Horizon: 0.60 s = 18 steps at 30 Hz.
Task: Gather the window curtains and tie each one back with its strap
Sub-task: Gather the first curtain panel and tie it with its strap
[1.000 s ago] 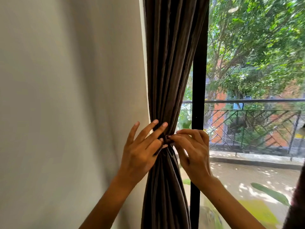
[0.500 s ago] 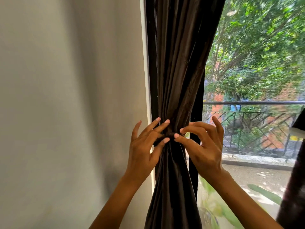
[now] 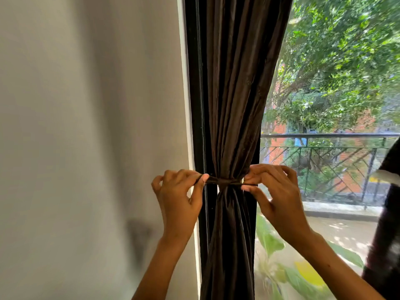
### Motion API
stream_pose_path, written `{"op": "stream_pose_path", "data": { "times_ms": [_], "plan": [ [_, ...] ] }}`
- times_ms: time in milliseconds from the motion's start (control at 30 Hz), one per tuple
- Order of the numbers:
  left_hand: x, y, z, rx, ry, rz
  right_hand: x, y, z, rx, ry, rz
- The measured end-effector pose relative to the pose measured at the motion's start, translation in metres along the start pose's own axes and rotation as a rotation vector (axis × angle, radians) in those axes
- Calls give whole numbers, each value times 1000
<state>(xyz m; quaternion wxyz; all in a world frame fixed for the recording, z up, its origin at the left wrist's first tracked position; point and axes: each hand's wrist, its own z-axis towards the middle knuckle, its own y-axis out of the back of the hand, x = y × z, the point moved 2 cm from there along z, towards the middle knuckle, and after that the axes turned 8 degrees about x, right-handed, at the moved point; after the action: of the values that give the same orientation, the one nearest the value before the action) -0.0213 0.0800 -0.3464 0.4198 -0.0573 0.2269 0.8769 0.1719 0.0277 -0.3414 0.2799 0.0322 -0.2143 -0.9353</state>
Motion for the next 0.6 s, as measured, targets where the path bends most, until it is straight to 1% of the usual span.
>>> {"op": "stream_pose_path", "data": {
  "times_ms": [100, 200, 300, 367, 433, 500, 600],
  "plan": [
    [4, -8, 2, 8, 46, -19, -11, 8, -5, 35, -43, 51],
    [7, -13, 0, 9, 72, -40, -18, 16, -12, 18, -88, 70],
    [6, -22, -4, 42, 89, -97, -21, 18, -19, 14, -196, 162],
    [8, -27, -3, 85, 70, -179, -21, 16, -24, 26, -325, 337],
    [10, -31, -1, 133, 30, -249, -20, 13, -27, 24, -408, 481],
    [10, -32, 2, 159, -11, -279, -19, 12, -28, -12, -429, 526],
    [8, -33, 3, 165, -47, -315, -16, 6, -25, -50, -446, 531]
  ]
}}
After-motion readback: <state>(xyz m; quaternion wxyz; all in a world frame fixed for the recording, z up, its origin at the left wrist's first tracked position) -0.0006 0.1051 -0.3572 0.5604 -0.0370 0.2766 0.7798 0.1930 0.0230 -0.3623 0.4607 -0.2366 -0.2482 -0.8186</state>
